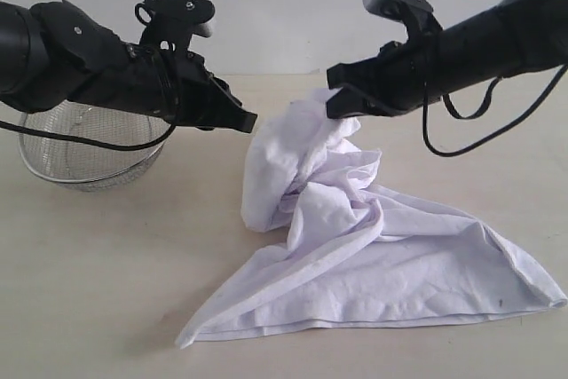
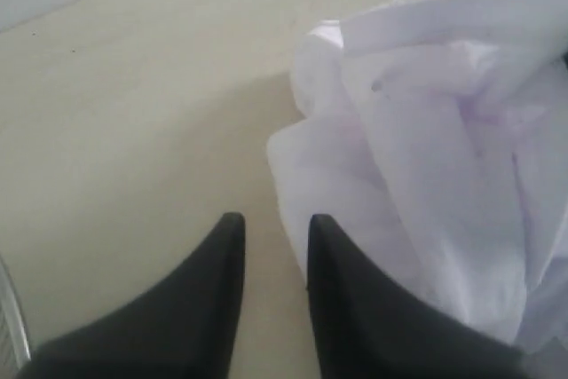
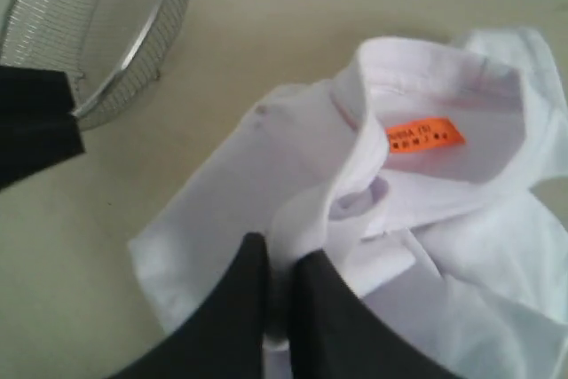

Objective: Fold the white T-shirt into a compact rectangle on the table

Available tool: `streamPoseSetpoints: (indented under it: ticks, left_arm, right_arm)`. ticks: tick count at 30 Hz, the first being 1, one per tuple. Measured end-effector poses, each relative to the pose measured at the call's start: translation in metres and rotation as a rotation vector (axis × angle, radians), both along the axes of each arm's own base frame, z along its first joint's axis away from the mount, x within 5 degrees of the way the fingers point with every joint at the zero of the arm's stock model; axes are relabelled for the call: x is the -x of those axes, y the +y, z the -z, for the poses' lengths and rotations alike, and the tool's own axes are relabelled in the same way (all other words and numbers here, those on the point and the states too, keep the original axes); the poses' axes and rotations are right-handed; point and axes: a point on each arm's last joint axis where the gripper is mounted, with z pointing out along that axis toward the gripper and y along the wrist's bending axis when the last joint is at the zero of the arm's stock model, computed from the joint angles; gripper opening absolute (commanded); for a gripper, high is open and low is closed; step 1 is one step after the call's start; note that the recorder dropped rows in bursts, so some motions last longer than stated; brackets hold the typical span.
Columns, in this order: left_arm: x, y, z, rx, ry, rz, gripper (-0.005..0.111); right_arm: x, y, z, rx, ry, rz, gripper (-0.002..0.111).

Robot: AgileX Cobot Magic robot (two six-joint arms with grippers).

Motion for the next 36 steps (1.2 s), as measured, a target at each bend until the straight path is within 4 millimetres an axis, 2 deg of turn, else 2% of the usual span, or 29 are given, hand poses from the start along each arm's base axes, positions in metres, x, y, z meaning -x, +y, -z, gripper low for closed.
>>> streamPoseSetpoints:
  ticks: [6,10,13,20,23,25,26,27,30,31,33,36]
  left_arm:
    - [-0.007,0.016,0.0,-0.004,0.005,-0.038,0.023]
    - [-0.009,0.026,0.003,0.004,0.045,-0.046,0.023]
    - [-0.008,0.027,0.004,0.009,0.068,-0.039,0.023]
    - [-0.007,0.026,0.004,0.008,0.081,-0.027,0.023]
    - [-0.007,0.026,0.004,0.007,0.08,-0.026,0.023]
    - [-0.007,0.026,0.004,0.007,0.08,-0.026,0.023]
    - [-0.007,0.026,0.004,0.007,0.08,-0.026,0.023]
    - [-0.007,0.026,0.004,0.005,0.078,-0.026,0.023]
    - [-0.007,0.027,0.004,-0.007,0.074,-0.018,0.023]
    - [-0.007,0.027,0.005,-0.008,0.073,-0.017,0.023]
    - [-0.007,0.027,0.005,-0.01,0.072,-0.016,0.023]
    - [-0.007,0.027,0.005,-0.01,0.072,-0.016,0.023]
  right_arm:
    - [-0.011,0.029,-0.037,-0.029,-0.112,-0.084,0.0]
    - [-0.017,0.057,-0.043,-0.029,-0.153,-0.141,0.0]
    - [-0.024,0.072,-0.029,-0.015,-0.139,-0.173,0.0]
    - [-0.039,0.09,0.018,0.004,-0.055,-0.231,0.0]
    - [-0.046,0.096,0.027,-0.004,-0.043,-0.262,0.0]
    - [-0.049,0.099,0.029,-0.008,-0.042,-0.271,0.007]
    - [-0.049,0.1,0.031,-0.01,-0.039,-0.273,0.015]
    - [-0.049,0.1,0.03,-0.014,-0.038,-0.28,0.025]
    - [-0.048,0.102,0.027,-0.026,-0.033,-0.3,0.064]
    - [-0.047,0.102,0.027,-0.032,-0.027,-0.309,0.072]
    - [-0.045,0.103,0.025,-0.044,-0.014,-0.324,0.071]
    - [-0.041,0.102,0.015,-0.043,-0.002,-0.325,0.06]
